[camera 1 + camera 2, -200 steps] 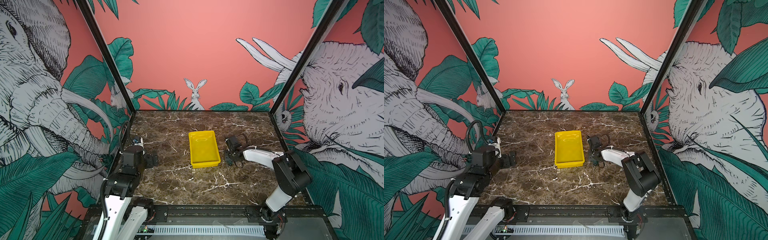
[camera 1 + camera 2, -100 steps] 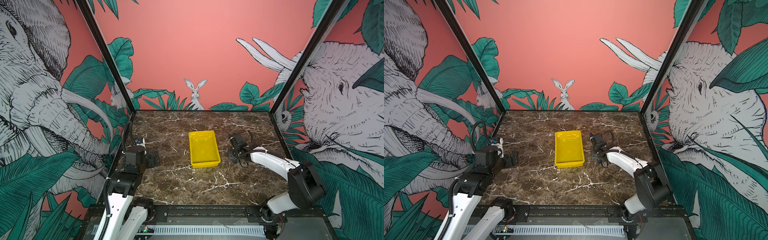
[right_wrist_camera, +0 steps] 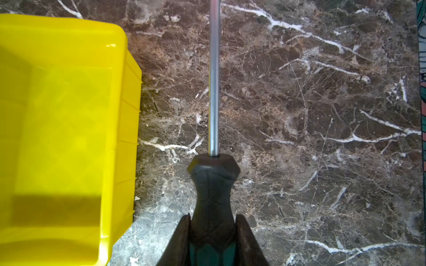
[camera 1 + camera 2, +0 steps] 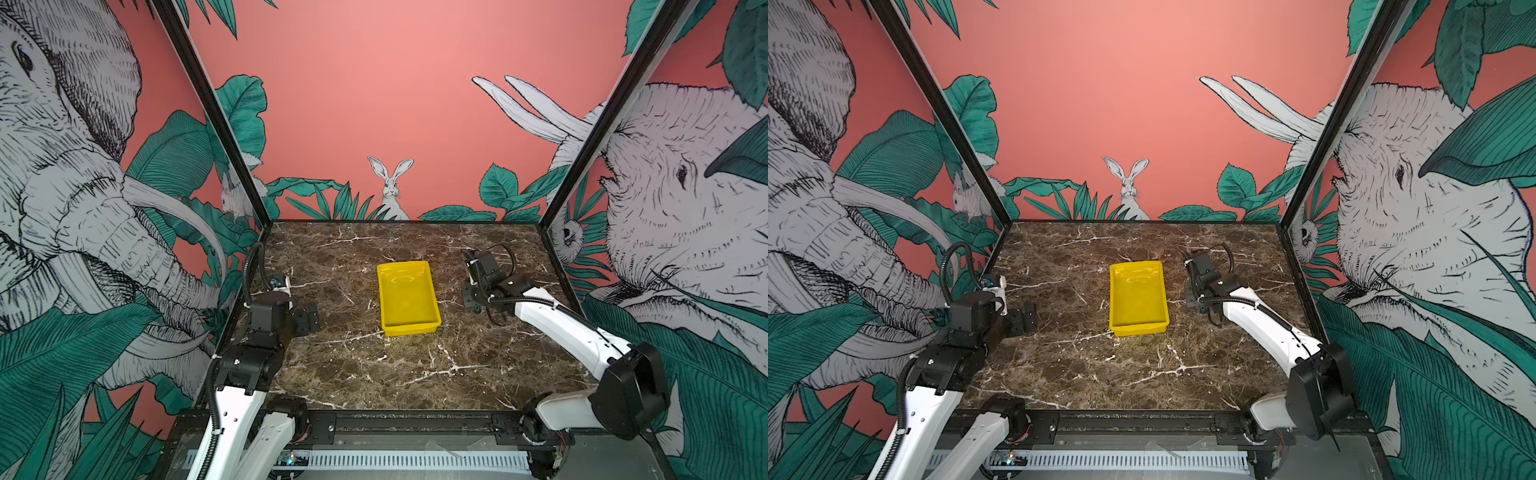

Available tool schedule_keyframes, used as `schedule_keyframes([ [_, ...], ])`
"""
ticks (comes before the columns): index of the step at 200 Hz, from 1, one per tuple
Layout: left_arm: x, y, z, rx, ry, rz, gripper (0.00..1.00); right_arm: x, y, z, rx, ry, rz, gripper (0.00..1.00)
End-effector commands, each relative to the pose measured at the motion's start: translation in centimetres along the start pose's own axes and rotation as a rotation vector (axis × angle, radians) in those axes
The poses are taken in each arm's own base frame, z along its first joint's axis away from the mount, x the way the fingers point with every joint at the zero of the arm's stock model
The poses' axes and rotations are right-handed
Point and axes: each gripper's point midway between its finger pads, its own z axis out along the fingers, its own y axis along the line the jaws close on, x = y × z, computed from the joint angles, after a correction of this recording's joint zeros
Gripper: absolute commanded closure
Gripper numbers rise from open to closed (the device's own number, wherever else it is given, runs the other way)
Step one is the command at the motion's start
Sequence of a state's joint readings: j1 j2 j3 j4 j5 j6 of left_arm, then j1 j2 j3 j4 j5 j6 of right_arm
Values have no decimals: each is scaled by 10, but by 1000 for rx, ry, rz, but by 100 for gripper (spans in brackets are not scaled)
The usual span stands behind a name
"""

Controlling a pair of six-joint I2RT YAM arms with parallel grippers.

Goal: Put the screwdriver in the bin
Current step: Pick up the screwdriver from the center of the table, then place the screwdriver into the bin.

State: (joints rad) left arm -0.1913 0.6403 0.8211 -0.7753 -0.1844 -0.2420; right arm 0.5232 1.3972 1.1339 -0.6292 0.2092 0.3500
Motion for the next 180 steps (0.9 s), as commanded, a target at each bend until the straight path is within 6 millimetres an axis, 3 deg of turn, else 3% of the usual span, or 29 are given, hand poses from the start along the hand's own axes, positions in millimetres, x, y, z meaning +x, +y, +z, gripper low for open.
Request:
schedule_keyframes([
  [1,-8,1,-2,-7,-23,3,0,-21,17,-13,-53,-25,-35,76],
  [26,-10,-1,1,-4,-19,9,0,-35,41,-13,-93,-36,-68,77],
  [30,-10,-1,2,-2,-17,11,0,-47,47,-19,-109,-62,-65,77],
  [61,-11,-5,6,10,-3,15,0,-62,91,-17,-168,-79,-117,76],
  [92,-10,-3,4,0,0,23,0,-54,132,8,-210,-35,-160,75],
  [131,-4,3,0,-23,-5,30,0,-34,170,35,-263,22,-198,75],
  [180,2,6,-1,-30,7,35,0,-5,184,66,-271,100,-217,75],
])
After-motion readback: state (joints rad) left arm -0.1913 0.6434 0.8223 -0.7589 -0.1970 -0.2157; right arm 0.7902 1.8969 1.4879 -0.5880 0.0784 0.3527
